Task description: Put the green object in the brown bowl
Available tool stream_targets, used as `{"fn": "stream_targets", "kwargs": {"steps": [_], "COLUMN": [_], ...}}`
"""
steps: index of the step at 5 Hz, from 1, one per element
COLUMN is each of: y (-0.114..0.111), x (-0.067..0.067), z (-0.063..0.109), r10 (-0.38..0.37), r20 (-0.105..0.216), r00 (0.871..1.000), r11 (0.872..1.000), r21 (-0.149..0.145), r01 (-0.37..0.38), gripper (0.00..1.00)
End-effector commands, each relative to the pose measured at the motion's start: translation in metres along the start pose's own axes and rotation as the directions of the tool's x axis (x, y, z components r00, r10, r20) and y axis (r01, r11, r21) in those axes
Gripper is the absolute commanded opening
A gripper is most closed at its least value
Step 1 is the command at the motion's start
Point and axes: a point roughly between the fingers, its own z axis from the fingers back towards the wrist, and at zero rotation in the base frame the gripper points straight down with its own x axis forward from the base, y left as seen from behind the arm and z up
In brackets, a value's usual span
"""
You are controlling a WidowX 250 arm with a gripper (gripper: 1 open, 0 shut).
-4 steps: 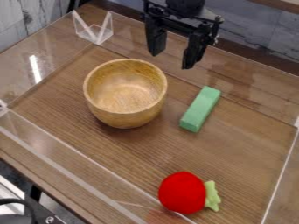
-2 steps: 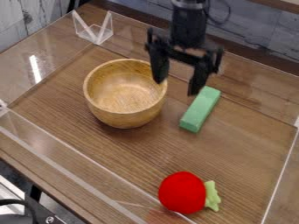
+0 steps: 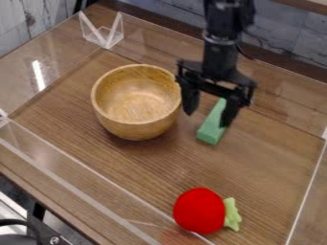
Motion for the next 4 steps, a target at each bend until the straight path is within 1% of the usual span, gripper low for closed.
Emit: {"fn": "stream_targets", "kwargs": {"steps": [1,2,3,4], "y": [-0.010,-0.012,-0.013,-0.015], "x": [0.013,0.019,0.024,0.026], "z": [-0.001,-0.008,-0.012,-0.016], "r10": [0.007,0.035,0.054,0.072], "r20": [0.052,0.054,0.052,0.046], "r00": [0.999,0.998,0.997,0.996], "r11": [1.000,0.999,0.998,0.997], "r21": [-0.015,-0.030,-0.035,-0.042], "r01": [-0.006,-0.033,-0.052,-0.070], "gripper": [1.00,1.00,0.00,0.00]}}
